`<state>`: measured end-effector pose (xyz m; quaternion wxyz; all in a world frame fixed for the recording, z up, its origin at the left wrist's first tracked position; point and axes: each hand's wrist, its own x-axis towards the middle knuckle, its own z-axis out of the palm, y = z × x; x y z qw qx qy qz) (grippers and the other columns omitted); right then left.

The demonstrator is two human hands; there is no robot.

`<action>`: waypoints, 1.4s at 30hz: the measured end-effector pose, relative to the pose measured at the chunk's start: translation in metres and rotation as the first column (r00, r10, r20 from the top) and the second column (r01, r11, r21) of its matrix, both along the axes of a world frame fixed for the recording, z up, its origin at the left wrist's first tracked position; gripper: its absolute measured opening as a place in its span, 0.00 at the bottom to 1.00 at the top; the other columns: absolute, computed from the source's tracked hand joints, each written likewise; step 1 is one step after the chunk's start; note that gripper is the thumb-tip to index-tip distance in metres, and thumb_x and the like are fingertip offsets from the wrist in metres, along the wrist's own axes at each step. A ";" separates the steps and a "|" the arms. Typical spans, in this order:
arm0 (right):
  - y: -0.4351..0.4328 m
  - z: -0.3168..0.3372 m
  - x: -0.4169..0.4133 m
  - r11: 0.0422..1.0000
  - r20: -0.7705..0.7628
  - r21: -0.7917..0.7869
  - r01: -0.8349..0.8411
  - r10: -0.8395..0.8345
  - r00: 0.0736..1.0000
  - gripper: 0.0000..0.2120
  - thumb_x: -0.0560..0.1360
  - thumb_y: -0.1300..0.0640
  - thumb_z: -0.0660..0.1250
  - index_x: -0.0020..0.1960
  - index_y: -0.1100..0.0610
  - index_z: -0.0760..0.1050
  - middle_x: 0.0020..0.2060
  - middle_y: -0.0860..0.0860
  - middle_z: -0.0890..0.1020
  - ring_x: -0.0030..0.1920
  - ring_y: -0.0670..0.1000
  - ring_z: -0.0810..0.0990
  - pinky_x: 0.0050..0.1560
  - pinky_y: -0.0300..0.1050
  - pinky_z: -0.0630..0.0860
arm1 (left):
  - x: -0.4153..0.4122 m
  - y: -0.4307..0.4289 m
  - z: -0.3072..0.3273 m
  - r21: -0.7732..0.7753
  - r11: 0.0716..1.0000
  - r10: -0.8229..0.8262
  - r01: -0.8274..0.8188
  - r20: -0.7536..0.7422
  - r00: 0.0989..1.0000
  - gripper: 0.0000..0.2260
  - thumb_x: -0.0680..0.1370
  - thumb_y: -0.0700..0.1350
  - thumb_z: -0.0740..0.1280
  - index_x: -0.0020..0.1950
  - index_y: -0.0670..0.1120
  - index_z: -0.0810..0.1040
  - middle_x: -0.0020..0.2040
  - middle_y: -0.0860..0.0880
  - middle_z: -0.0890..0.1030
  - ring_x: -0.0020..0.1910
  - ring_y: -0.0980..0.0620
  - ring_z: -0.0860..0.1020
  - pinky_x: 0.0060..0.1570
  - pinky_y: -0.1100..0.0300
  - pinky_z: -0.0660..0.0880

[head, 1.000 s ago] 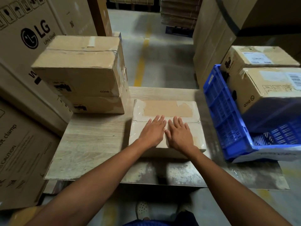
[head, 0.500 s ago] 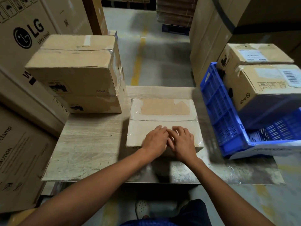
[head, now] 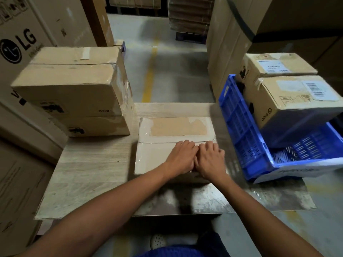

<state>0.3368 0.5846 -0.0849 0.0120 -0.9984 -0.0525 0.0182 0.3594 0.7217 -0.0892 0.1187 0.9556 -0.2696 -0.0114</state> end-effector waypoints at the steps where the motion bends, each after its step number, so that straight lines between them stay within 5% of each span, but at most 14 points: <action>1: -0.002 0.006 0.010 1.000 -0.011 -0.003 -0.003 0.003 1.000 0.18 0.80 0.44 0.53 0.57 0.56 0.72 0.55 0.56 0.74 0.56 0.58 0.73 0.51 0.55 0.70 | 0.007 -0.003 0.000 -0.034 0.999 -0.004 0.005 0.027 1.000 0.12 0.74 0.41 0.63 0.57 0.42 0.77 0.54 0.42 0.77 0.55 0.40 0.74 0.58 0.47 0.70; 2: -0.005 0.008 0.020 1.000 -0.020 0.000 -0.011 0.011 1.000 0.17 0.80 0.45 0.55 0.60 0.55 0.71 0.58 0.56 0.74 0.59 0.58 0.73 0.53 0.56 0.71 | 0.012 -0.006 0.000 -0.071 0.997 0.001 0.001 0.034 0.999 0.12 0.74 0.40 0.63 0.57 0.41 0.78 0.54 0.41 0.77 0.55 0.39 0.74 0.58 0.46 0.71; 4: -0.011 0.007 0.037 0.996 -0.056 0.053 -0.065 0.068 0.996 0.23 0.82 0.47 0.53 0.71 0.58 0.67 0.72 0.60 0.68 0.72 0.61 0.66 0.68 0.58 0.68 | 0.019 -0.012 -0.002 -0.111 0.992 0.053 -0.054 -0.012 0.999 0.21 0.77 0.41 0.61 0.70 0.40 0.72 0.70 0.38 0.71 0.70 0.37 0.67 0.71 0.44 0.65; 6: -0.014 0.003 0.044 0.987 -0.154 0.112 -0.118 0.134 0.979 0.32 0.83 0.43 0.43 0.81 0.59 0.52 0.82 0.58 0.52 0.81 0.58 0.49 0.79 0.57 0.52 | 0.024 -0.012 -0.009 -0.071 0.989 0.125 -0.133 -0.100 0.987 0.26 0.82 0.44 0.55 0.80 0.45 0.58 0.82 0.43 0.54 0.81 0.43 0.51 0.78 0.45 0.49; 8: -0.018 -0.004 0.045 0.984 -0.178 0.106 -0.141 0.158 0.971 0.38 0.78 0.40 0.33 0.83 0.58 0.46 0.82 0.55 0.46 0.82 0.55 0.43 0.80 0.54 0.44 | 0.028 -0.010 -0.014 -0.032 0.989 0.141 -0.146 -0.116 0.983 0.26 0.83 0.47 0.52 0.82 0.49 0.53 0.82 0.45 0.50 0.81 0.46 0.47 0.79 0.46 0.46; 11: -0.022 -0.005 0.046 0.984 -0.119 0.078 -0.160 0.169 0.978 0.38 0.78 0.40 0.37 0.81 0.59 0.54 0.81 0.56 0.55 0.81 0.56 0.51 0.79 0.55 0.51 | 0.032 -0.009 -0.012 -0.020 0.991 0.129 -0.130 -0.061 0.990 0.25 0.82 0.47 0.56 0.80 0.48 0.60 0.81 0.44 0.58 0.79 0.44 0.56 0.77 0.47 0.53; 14: -0.021 0.004 0.067 0.979 -0.062 0.018 -0.204 0.205 0.977 0.25 0.81 0.40 0.50 0.69 0.56 0.67 0.69 0.55 0.70 0.68 0.54 0.68 0.66 0.56 0.68 | 0.043 -0.008 -0.003 -0.066 0.988 0.139 -0.140 -0.014 0.990 0.19 0.80 0.44 0.59 0.71 0.46 0.69 0.70 0.45 0.72 0.67 0.46 0.68 0.70 0.50 0.65; 17: -0.015 0.014 0.086 0.983 -0.099 -0.037 -0.183 0.178 0.979 0.22 0.81 0.37 0.51 0.62 0.53 0.67 0.61 0.54 0.70 0.61 0.54 0.68 0.58 0.56 0.69 | 0.054 -0.004 0.002 -0.070 0.991 0.116 -0.114 0.028 0.993 0.13 0.81 0.45 0.56 0.65 0.46 0.71 0.64 0.47 0.74 0.60 0.49 0.70 0.65 0.49 0.69; 20: -0.016 0.004 0.079 0.982 -0.024 0.022 -0.185 0.186 0.982 0.22 0.80 0.35 0.50 0.63 0.50 0.66 0.63 0.54 0.69 0.62 0.55 0.67 0.59 0.55 0.70 | 0.055 0.013 -0.011 0.076 0.983 0.169 -0.166 -0.047 0.984 0.23 0.85 0.55 0.49 0.80 0.52 0.58 0.81 0.48 0.56 0.79 0.45 0.53 0.77 0.40 0.52; 24: -0.022 -0.005 0.069 0.974 0.007 0.135 -0.182 0.183 0.983 0.25 0.80 0.34 0.51 0.69 0.47 0.65 0.77 0.58 0.57 0.78 0.63 0.55 0.74 0.61 0.60 | 0.057 0.041 -0.019 0.186 0.930 0.339 -0.316 -0.109 0.934 0.30 0.81 0.67 0.42 0.81 0.58 0.40 0.82 0.51 0.37 0.80 0.45 0.35 0.74 0.32 0.38; 28: -0.021 -0.009 0.074 0.964 -0.123 0.266 0.000 0.034 0.992 0.36 0.77 0.30 0.56 0.78 0.47 0.54 0.81 0.61 0.40 0.81 0.63 0.41 0.79 0.63 0.51 | 0.057 0.073 -0.014 0.190 0.751 0.658 -0.633 -0.126 0.743 0.34 0.80 0.69 0.45 0.82 0.54 0.41 0.82 0.43 0.38 0.80 0.37 0.38 0.70 0.28 0.39; 33: -0.023 0.001 0.082 0.713 -0.251 0.646 0.274 -0.141 0.958 0.48 0.70 0.44 0.78 0.81 0.52 0.55 0.81 0.57 0.53 0.79 0.61 0.58 0.75 0.63 0.63 | 0.068 0.087 0.011 -0.212 0.345 0.768 -0.915 -0.497 0.404 0.30 0.81 0.65 0.55 0.80 0.52 0.57 0.79 0.42 0.60 0.74 0.37 0.63 0.71 0.37 0.60; 37: -0.018 0.017 0.082 0.444 -0.222 0.827 0.346 -0.309 0.925 0.42 0.72 0.51 0.78 0.80 0.52 0.59 0.76 0.57 0.65 0.74 0.59 0.67 0.73 0.60 0.67 | 0.071 0.098 0.026 -0.407 0.177 0.646 -0.896 -0.639 0.417 0.27 0.82 0.61 0.56 0.79 0.51 0.61 0.76 0.45 0.66 0.73 0.40 0.66 0.71 0.45 0.64; 42: 0.002 0.040 0.076 0.343 -0.146 0.865 0.365 -0.525 0.839 0.38 0.73 0.39 0.73 0.78 0.45 0.62 0.69 0.57 0.65 0.70 0.60 0.66 0.69 0.59 0.69 | 0.063 0.105 0.059 -0.570 0.077 0.659 -0.818 -0.587 0.471 0.24 0.82 0.57 0.59 0.77 0.50 0.67 0.74 0.44 0.67 0.72 0.43 0.68 0.70 0.52 0.63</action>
